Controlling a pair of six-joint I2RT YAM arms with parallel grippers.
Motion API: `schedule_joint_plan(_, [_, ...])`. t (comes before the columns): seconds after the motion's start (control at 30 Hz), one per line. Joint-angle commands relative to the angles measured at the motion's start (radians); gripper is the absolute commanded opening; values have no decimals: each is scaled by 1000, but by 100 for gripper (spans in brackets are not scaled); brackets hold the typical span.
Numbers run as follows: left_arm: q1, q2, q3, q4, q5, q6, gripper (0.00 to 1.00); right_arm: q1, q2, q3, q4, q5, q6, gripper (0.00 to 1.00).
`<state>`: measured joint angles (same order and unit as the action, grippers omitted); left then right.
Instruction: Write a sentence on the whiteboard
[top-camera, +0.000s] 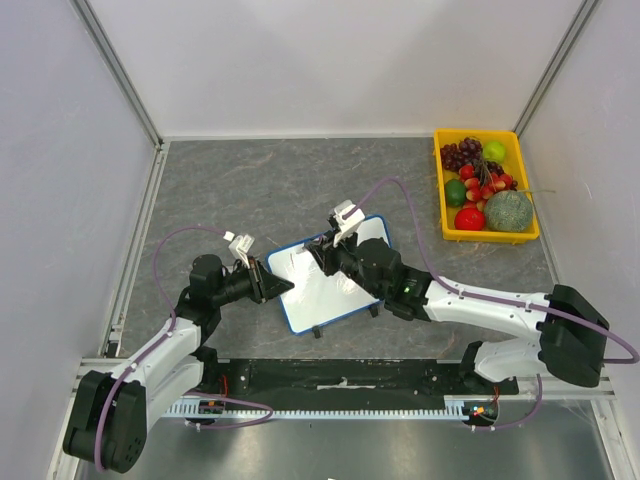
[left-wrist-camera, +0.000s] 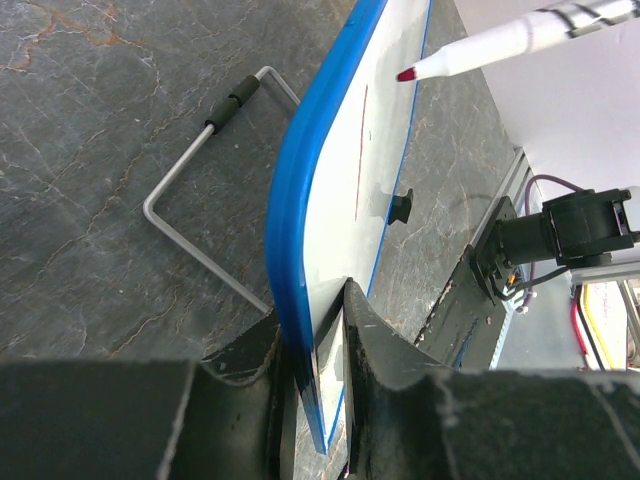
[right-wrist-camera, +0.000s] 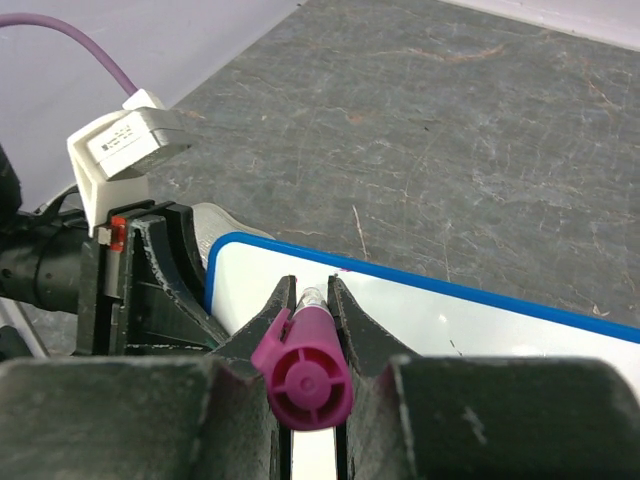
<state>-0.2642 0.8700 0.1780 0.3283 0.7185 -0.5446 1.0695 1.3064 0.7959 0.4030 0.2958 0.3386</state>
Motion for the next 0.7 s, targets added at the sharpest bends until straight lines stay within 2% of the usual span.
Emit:
schedule_joint_plan(0.0, [3,-6,-8,9,-42,81,2,0,25,48,8,49,-13,0])
schedule_joint_plan(0.27, [5,-9,-9,9,-42,81,2,-2,47,32,3,52,-4,0])
schedule_joint_plan(0.67, [3,-12,-11,8,-42,81,2,-2,40,-3,14,-41,23,0])
